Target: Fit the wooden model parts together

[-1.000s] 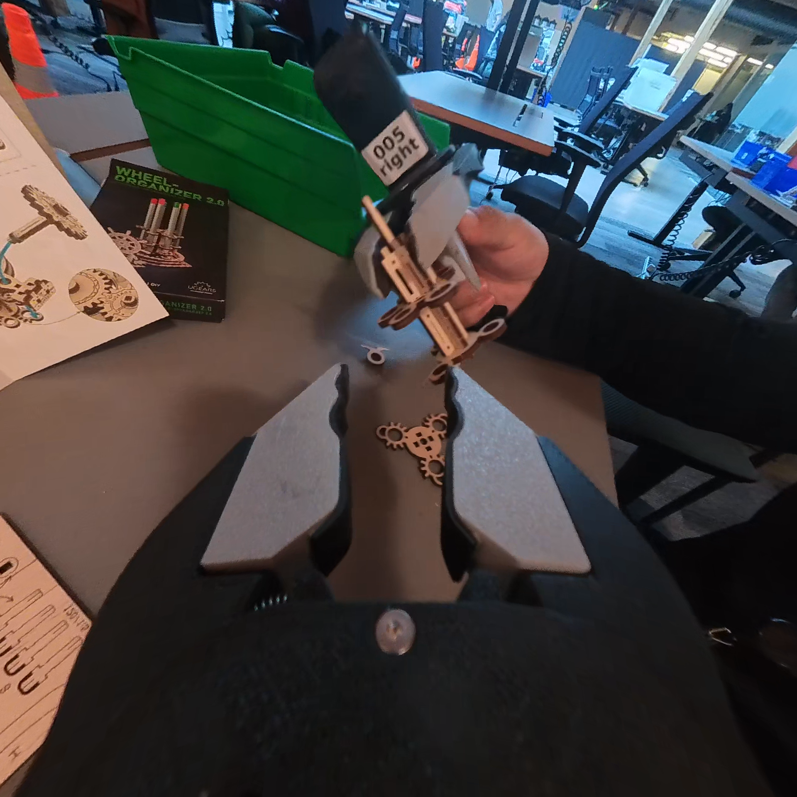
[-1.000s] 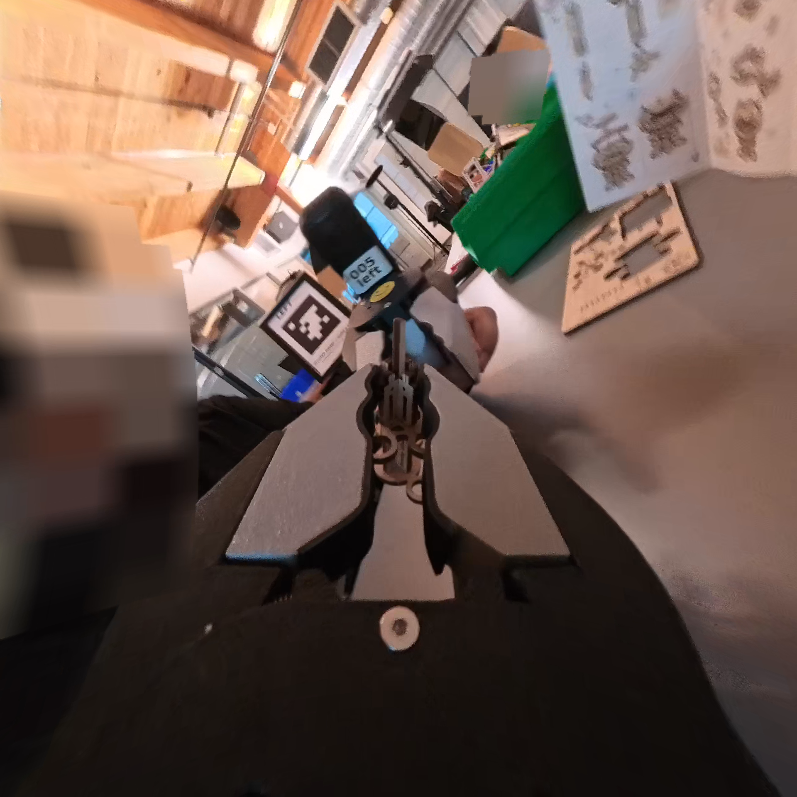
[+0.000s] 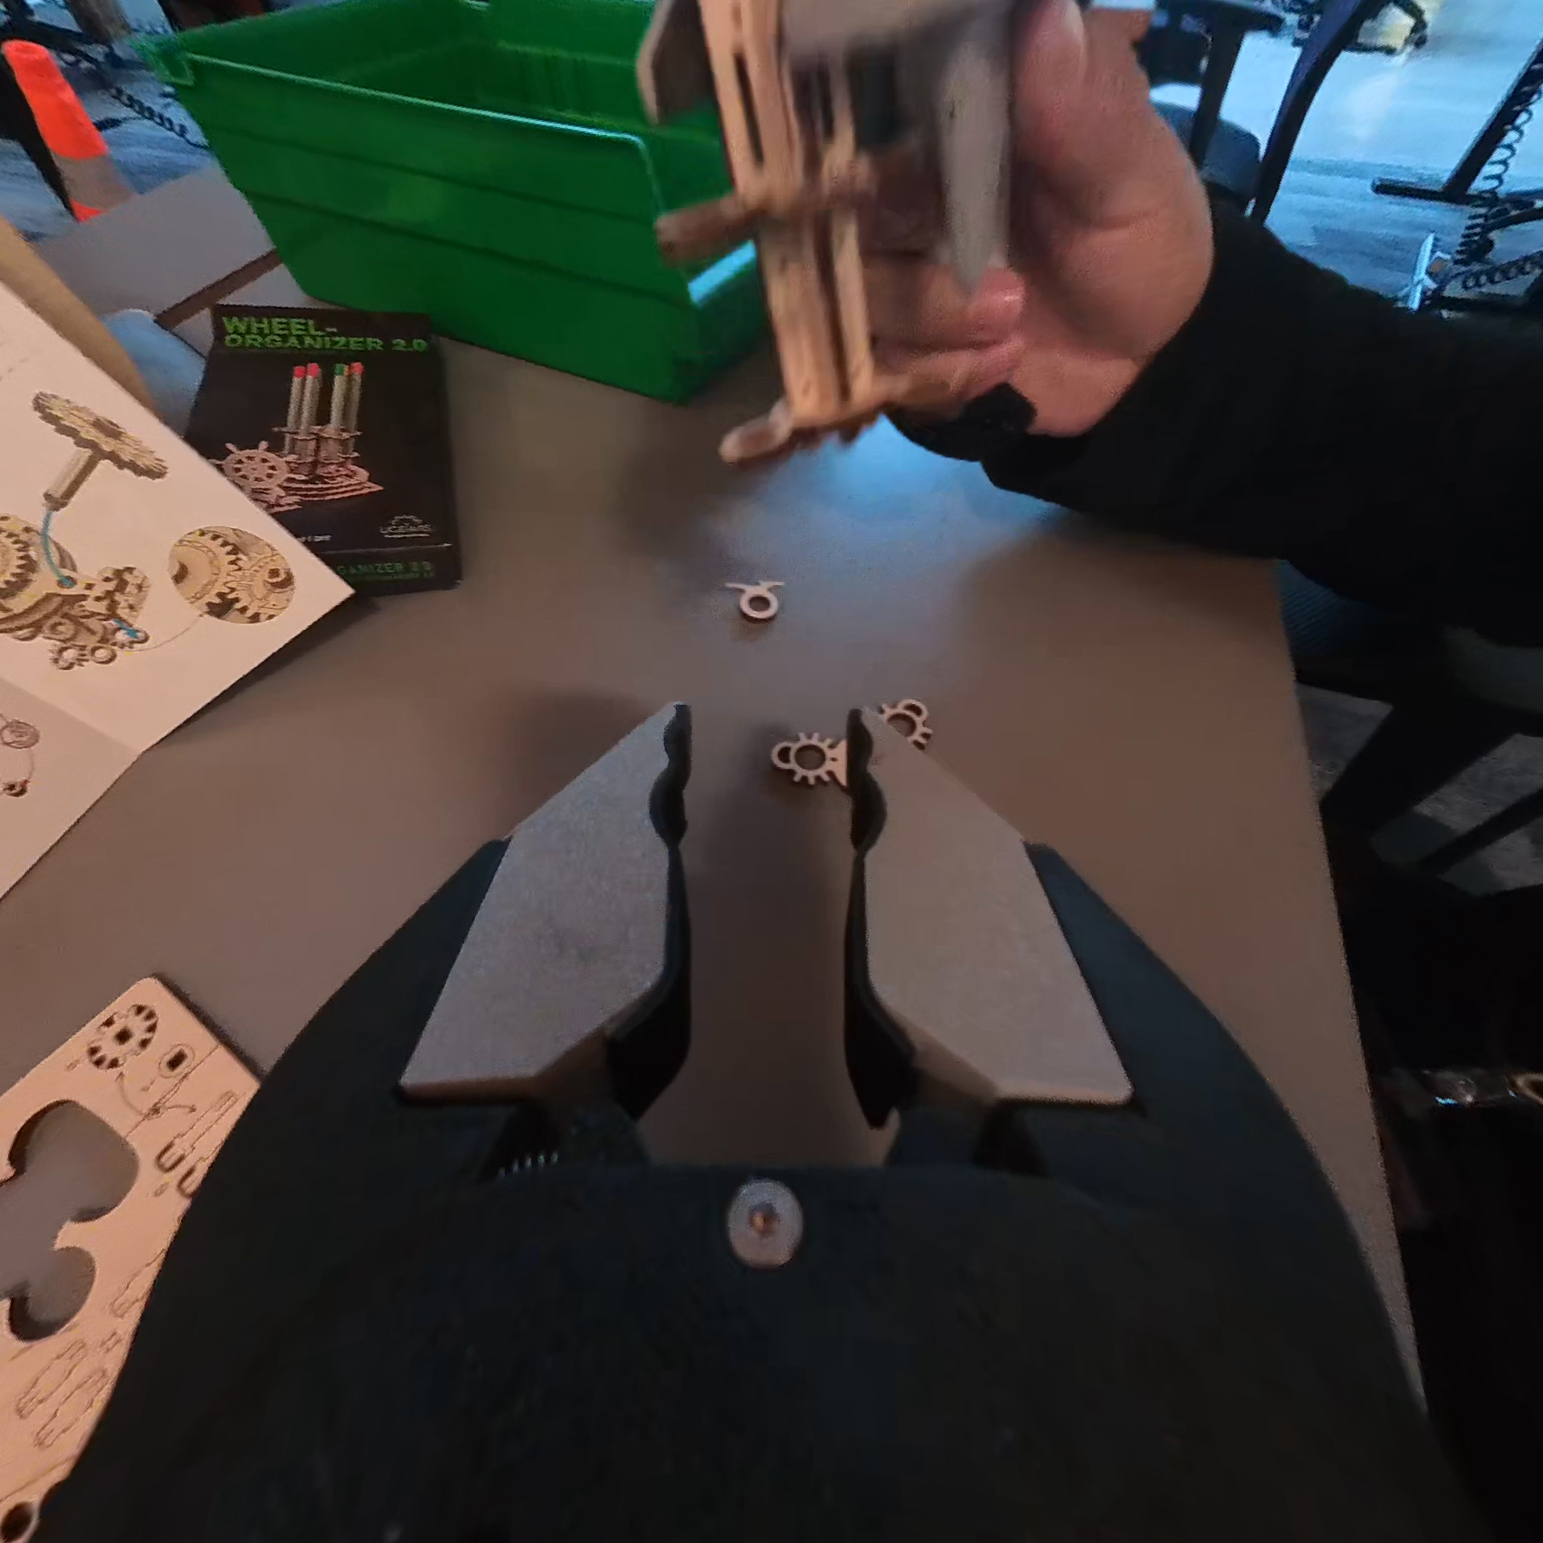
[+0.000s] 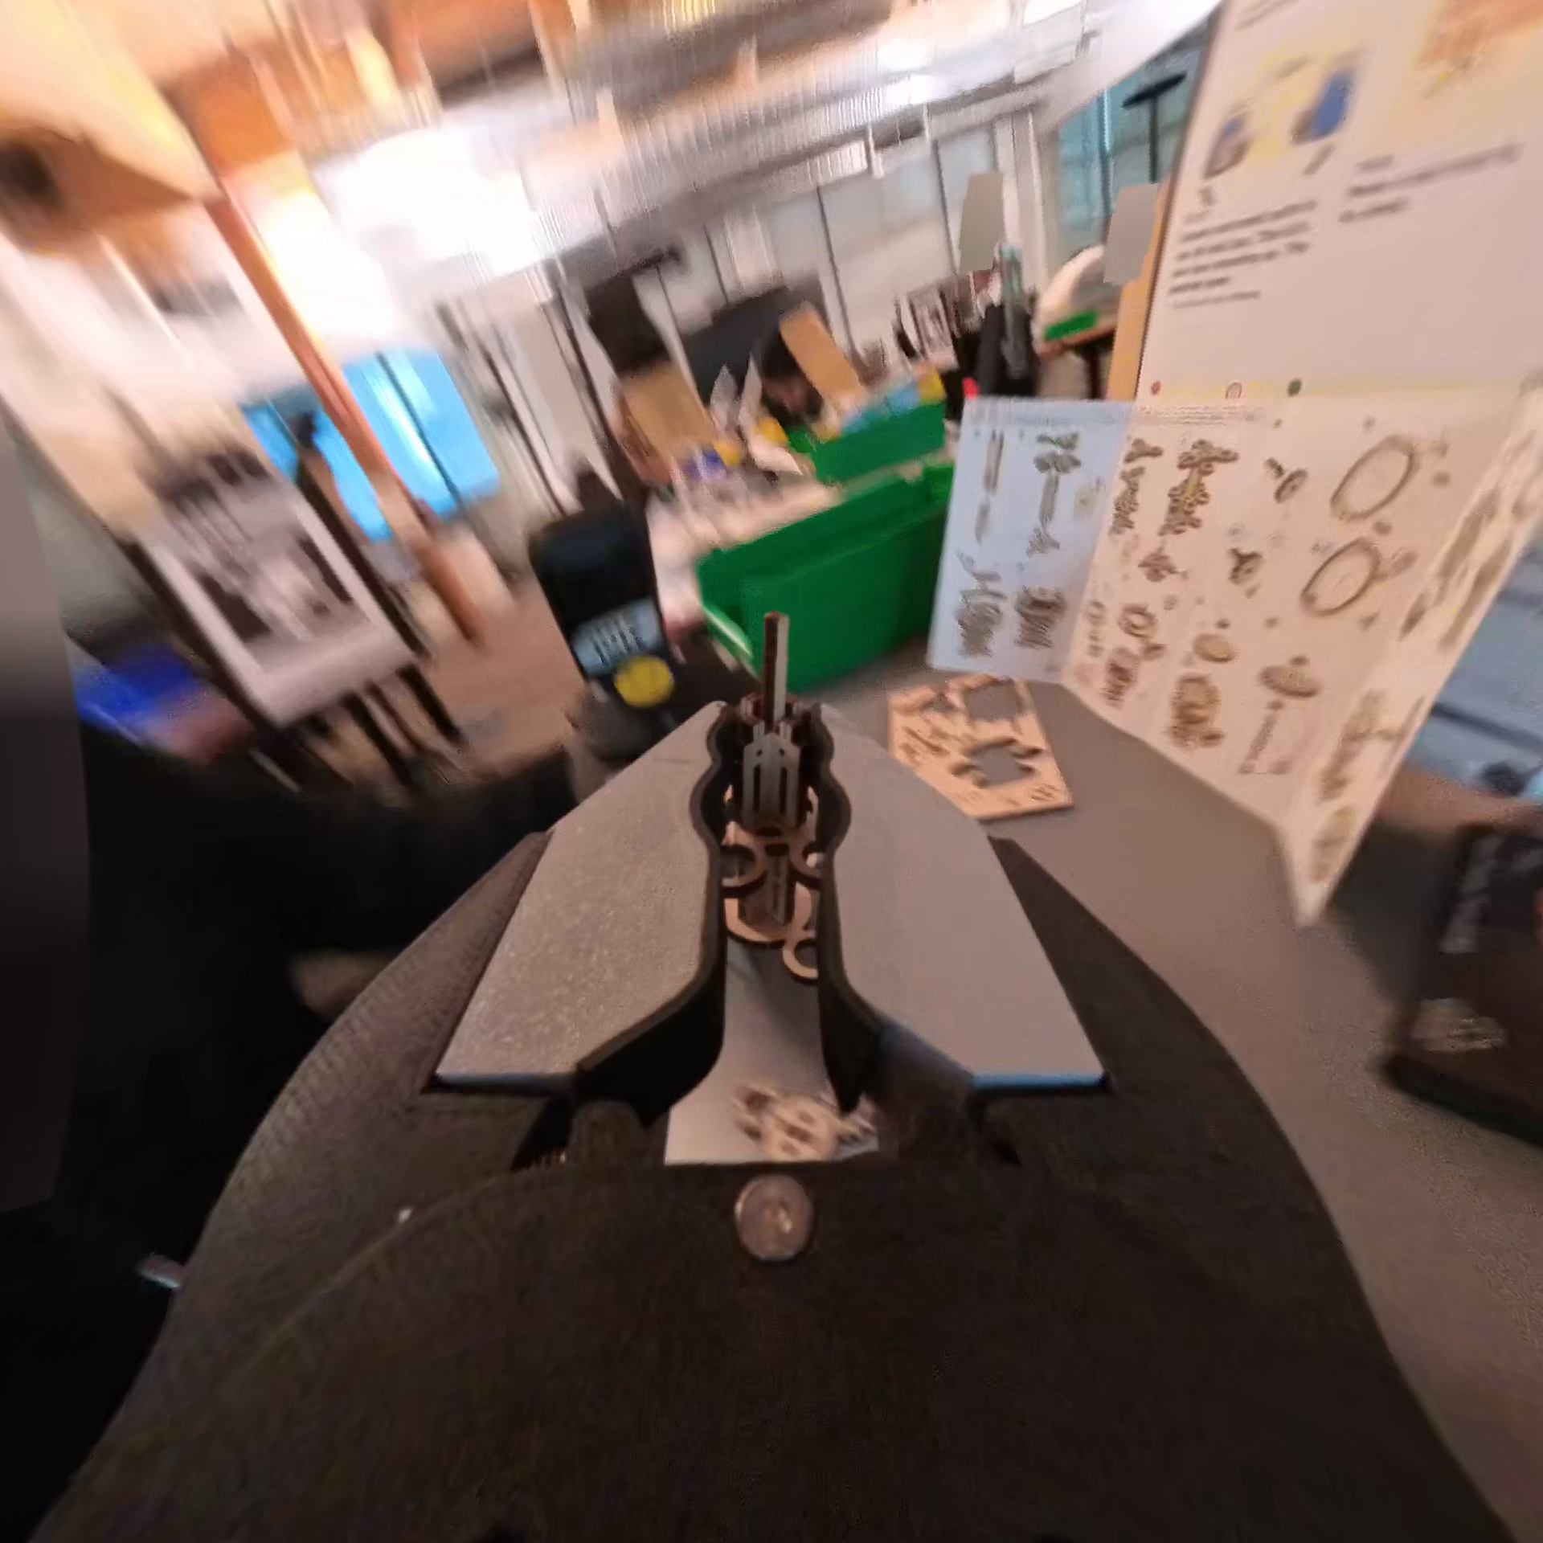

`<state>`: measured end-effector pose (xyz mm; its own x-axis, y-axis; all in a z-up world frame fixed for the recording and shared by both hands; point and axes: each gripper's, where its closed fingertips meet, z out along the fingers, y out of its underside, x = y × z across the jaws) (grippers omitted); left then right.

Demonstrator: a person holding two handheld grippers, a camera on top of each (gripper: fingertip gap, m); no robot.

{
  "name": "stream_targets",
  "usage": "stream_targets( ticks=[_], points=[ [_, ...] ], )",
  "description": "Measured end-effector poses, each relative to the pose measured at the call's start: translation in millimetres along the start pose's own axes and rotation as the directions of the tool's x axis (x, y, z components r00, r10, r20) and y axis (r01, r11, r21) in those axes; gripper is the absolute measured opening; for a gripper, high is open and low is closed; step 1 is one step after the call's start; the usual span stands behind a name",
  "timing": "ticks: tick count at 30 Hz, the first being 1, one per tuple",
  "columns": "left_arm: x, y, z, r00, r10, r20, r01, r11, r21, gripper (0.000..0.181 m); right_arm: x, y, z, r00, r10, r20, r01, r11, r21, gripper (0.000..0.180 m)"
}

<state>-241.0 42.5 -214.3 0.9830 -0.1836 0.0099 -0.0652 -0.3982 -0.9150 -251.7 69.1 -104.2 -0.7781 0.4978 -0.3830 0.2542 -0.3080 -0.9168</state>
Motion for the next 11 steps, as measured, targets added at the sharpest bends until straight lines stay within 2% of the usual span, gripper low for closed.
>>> stream_targets(
  ticks=[1, 3, 5, 7, 8, 11],
  points=[
    [-3, -2, -1, 1.000, -0.014, 0.008, 0.014, 1.000, 0.010, 0.033, 3, -16, -8, 0.986, 0.150, 0.077, -0.158, 0.982, 0.108, 0.013],
    [-7, -3, -2, 0.999, -0.037, 0.018, 0.037, 0.999, 0.022, 0.032, 11, -42, -28, 0.884, 0.365, 0.292, -0.443, 0.856, 0.268, 0.012],
    [-10, -2, -3, 0.999, -0.042, 0.034, 0.042, 0.999, 0.017, 0.032, 27, -46, -40, 0.751, 0.497, 0.434, -0.640, 0.710, 0.294, 0.012],
    [-11, 0, -3, 0.999, -0.034, 0.040, 0.034, 0.999, 0.007, 0.032, 35, -49, -47, 0.642, 0.543, 0.542, -0.749, 0.595, 0.290, 0.012],
    [-10, 1, -2, 0.999, -0.027, 0.039, 0.027, 1.000, -0.001, 0.032, 36, -51, -50, 0.620, 0.541, 0.568, -0.767, 0.571, 0.293, 0.012],
    [-6, 8, 1, 0.999, 0.005, 0.034, -0.004, 0.999, -0.044, 0.033, 34, -52, -47, 0.641, 0.533, 0.553, -0.748, 0.596, 0.293, 0.013]
  ],
)
